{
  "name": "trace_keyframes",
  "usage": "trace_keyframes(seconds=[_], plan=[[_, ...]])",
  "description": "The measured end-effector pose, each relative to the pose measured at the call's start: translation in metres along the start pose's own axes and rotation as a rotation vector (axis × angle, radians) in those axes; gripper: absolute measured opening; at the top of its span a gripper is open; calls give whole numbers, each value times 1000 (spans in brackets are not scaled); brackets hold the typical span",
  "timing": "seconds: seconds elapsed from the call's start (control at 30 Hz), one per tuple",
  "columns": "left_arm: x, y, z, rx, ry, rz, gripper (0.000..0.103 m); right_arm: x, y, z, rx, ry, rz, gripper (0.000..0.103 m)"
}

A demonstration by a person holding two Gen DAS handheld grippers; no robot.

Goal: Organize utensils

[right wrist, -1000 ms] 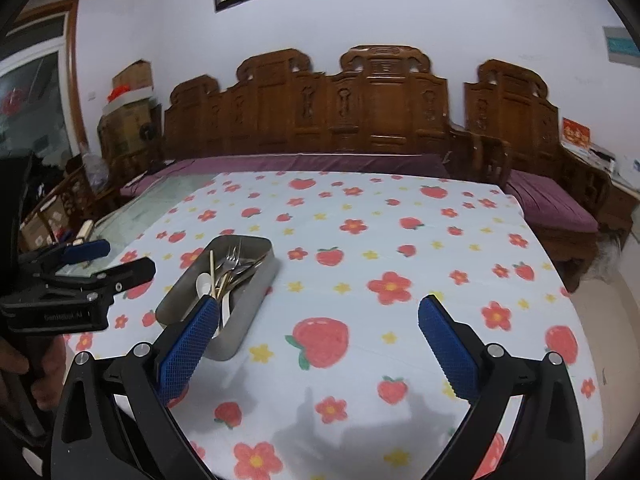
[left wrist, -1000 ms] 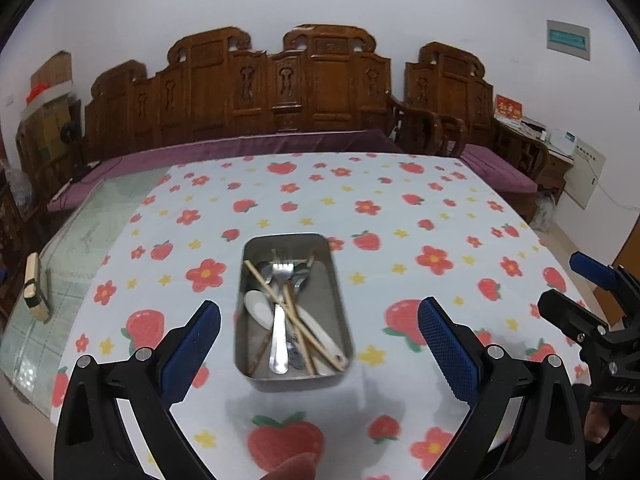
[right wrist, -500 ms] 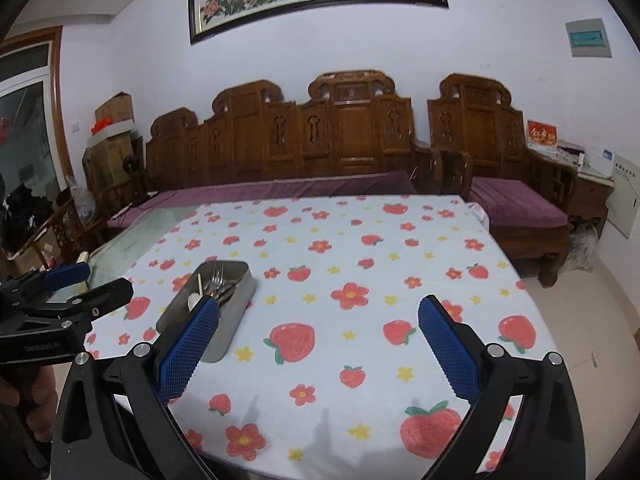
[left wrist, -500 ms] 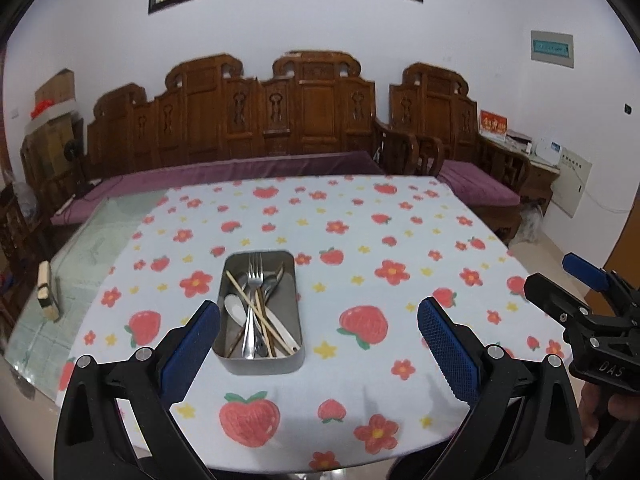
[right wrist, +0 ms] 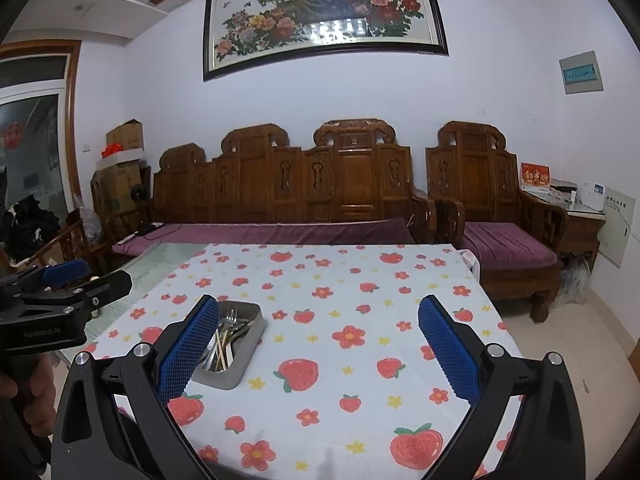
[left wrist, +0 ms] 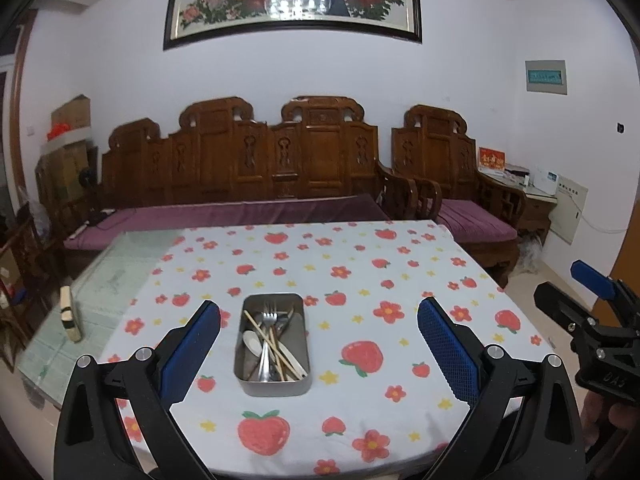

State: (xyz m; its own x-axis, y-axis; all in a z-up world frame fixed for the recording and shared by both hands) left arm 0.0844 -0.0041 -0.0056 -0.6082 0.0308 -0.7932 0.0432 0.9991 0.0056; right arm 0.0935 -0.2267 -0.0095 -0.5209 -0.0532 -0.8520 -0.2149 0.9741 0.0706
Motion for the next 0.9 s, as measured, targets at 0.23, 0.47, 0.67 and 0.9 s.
trace_keyframes(seconds=[0.23, 0.47, 0.67, 0.9], plan=[[3, 0, -8, -9, -17, -2, 95, -1, 3, -5, -8, -7, 0, 100], [4, -1, -10, -4, -22, -1, 95, 0, 4, -6, -8, -6, 1, 100], [4, -2, -13, -4, -26, -4, 95, 0, 3, -6, -8, -8, 1, 100], [3, -3, -14, -4, -26, -5, 95, 0, 3, -6, -10, -6, 1, 100]])
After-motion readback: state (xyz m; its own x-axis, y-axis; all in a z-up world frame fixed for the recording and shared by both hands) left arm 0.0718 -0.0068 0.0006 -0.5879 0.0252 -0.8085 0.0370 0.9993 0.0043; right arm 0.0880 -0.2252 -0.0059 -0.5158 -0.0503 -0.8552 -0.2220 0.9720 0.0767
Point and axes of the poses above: each gripper's, at about its wrist camera, not at the fingertips, and z roughly the way its jaws point, y to its left, x to its underside, the point moved 2 cm from there along z, roughly the way its jaws point, and after that the axes turned 11 degrees about y, right-handed, at the moved point
